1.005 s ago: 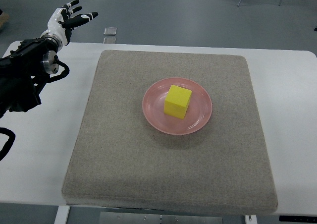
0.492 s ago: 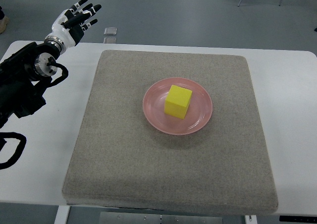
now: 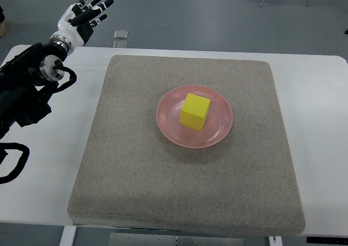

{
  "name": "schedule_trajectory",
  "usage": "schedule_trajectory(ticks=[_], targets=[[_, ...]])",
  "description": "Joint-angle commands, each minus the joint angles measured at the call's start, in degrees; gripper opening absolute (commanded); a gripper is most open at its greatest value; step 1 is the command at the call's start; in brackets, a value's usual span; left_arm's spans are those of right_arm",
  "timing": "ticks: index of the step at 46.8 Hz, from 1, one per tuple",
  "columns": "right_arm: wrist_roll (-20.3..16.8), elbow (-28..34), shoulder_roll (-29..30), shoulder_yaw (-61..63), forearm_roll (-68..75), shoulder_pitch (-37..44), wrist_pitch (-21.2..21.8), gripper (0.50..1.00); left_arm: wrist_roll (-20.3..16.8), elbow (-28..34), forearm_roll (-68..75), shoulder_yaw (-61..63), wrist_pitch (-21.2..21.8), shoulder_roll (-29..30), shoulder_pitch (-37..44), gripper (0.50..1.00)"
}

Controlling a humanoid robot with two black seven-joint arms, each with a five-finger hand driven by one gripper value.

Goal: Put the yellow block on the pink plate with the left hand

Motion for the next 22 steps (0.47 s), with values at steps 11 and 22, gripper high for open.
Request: schedule_trajectory(ticks=[11, 22], targets=[[0.00, 0.00, 0.00, 0.00, 0.00, 0.01, 0.03, 0.924, -0.08, 0.08, -0.17, -0.34, 0.79, -0.32, 0.33, 0.994], [0.00, 0.00, 0.00, 0.00, -0.09, 0.80, 0.03, 0.924, -0.08, 0.17, -0.17, -0.34, 0.79, -0.41, 0.33, 0.994]])
